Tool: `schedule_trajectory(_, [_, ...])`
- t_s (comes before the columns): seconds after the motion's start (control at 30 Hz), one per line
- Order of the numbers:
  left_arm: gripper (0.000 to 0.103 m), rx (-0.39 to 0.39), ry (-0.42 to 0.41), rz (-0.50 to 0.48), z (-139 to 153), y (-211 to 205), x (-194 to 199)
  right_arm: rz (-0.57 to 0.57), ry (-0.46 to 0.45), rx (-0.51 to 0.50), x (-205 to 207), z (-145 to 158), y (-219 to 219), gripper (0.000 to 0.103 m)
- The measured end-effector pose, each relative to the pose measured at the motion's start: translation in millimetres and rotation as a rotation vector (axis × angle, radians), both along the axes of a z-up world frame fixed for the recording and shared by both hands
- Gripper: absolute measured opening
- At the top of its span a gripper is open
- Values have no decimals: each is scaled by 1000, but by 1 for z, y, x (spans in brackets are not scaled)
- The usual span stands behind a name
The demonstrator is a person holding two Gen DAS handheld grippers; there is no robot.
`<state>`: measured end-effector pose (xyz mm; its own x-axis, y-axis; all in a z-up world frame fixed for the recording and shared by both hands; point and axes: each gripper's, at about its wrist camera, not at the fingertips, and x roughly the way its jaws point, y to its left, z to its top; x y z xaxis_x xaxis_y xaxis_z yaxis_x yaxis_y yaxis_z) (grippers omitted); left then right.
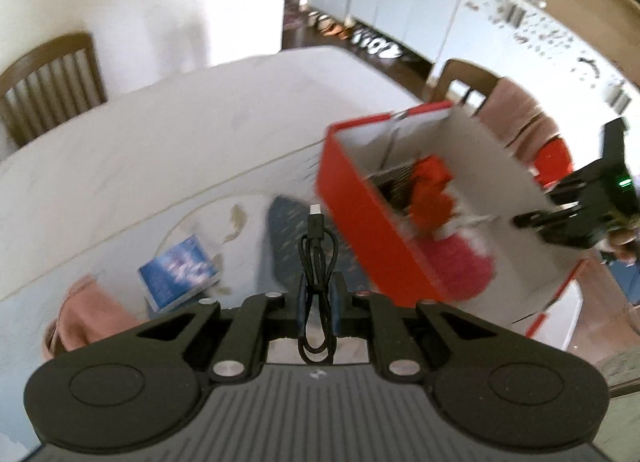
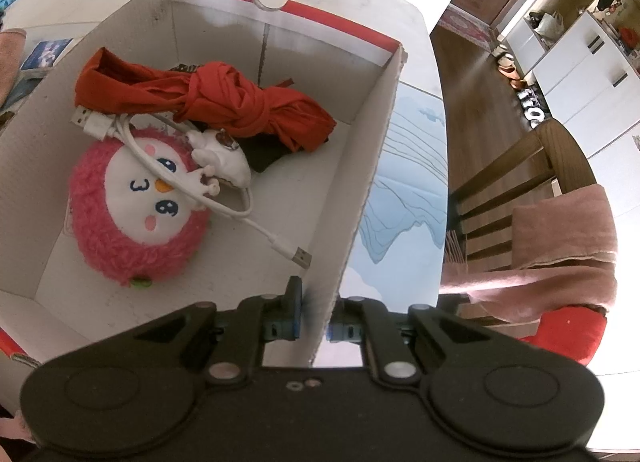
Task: Organize objects
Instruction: 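Carry the black cable with the left gripper over the box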
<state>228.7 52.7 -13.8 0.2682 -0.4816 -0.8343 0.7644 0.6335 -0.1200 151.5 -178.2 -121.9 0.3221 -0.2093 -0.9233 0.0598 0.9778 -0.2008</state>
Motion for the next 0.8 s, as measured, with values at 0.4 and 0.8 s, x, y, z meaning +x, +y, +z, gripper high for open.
schedule_trajectory(0.4, [11, -81, -5, -271, 34, -90, -48, 7, -1, 3, 0, -1, -1, 9])
schedule_trajectory(0.8, [11, 22, 70, -431, -24, -158, -80, 2, -3, 11, 1, 0, -1, 9])
